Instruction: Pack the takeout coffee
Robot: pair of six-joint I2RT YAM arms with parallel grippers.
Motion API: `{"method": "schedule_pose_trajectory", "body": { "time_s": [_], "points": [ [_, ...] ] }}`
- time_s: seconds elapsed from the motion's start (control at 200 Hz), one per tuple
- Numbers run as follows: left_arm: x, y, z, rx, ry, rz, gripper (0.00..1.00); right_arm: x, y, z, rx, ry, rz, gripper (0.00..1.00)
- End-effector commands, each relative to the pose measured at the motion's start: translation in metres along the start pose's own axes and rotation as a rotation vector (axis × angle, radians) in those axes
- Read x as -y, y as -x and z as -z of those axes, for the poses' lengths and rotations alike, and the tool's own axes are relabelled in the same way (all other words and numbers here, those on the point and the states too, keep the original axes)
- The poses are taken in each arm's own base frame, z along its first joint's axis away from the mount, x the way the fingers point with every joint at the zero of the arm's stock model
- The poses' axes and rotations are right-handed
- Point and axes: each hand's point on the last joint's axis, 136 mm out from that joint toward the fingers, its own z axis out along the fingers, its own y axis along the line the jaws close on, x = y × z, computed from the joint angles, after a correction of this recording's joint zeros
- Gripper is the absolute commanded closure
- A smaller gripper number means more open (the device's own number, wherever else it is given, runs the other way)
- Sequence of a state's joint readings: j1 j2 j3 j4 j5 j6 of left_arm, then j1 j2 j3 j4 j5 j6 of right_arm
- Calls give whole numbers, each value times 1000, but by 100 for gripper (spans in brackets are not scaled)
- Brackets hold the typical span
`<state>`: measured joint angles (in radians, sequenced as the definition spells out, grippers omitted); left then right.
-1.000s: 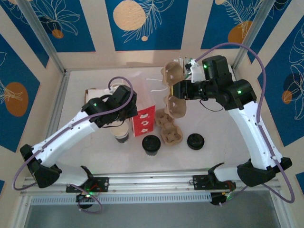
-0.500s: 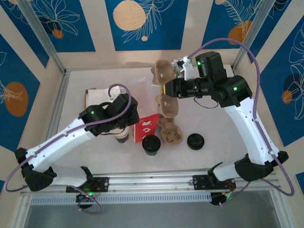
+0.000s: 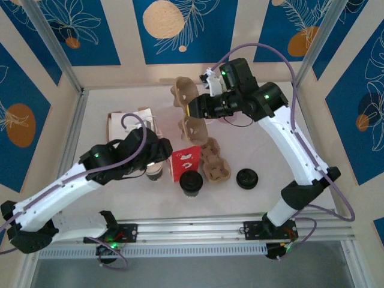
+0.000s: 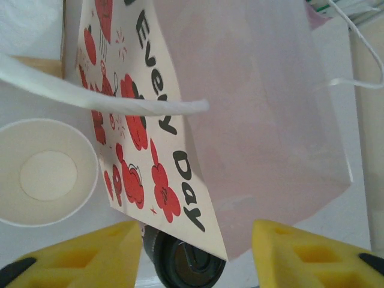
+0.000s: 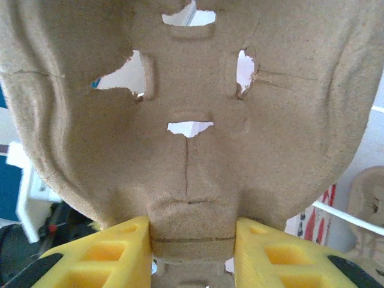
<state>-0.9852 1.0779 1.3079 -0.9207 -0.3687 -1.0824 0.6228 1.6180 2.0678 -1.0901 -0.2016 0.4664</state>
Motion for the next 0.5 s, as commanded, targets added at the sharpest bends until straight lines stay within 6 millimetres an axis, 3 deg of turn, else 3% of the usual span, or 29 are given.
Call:
{"method": "schedule_pose_trajectory", "body": {
  "time_s": [0.0, 0.275, 0.495],
  "points": [
    [-7, 10, 16, 69, -22, -60, 36, -16, 3, -6, -26, 60, -4, 63],
    [-30, 44, 61, 252, -11, -188, 19, -16, 6, -36, -102, 96, -22, 64],
    [-35, 64, 76, 340, 21, -236, 0, -11, 6, -56, -130, 117, -35, 64]
  ]
}}
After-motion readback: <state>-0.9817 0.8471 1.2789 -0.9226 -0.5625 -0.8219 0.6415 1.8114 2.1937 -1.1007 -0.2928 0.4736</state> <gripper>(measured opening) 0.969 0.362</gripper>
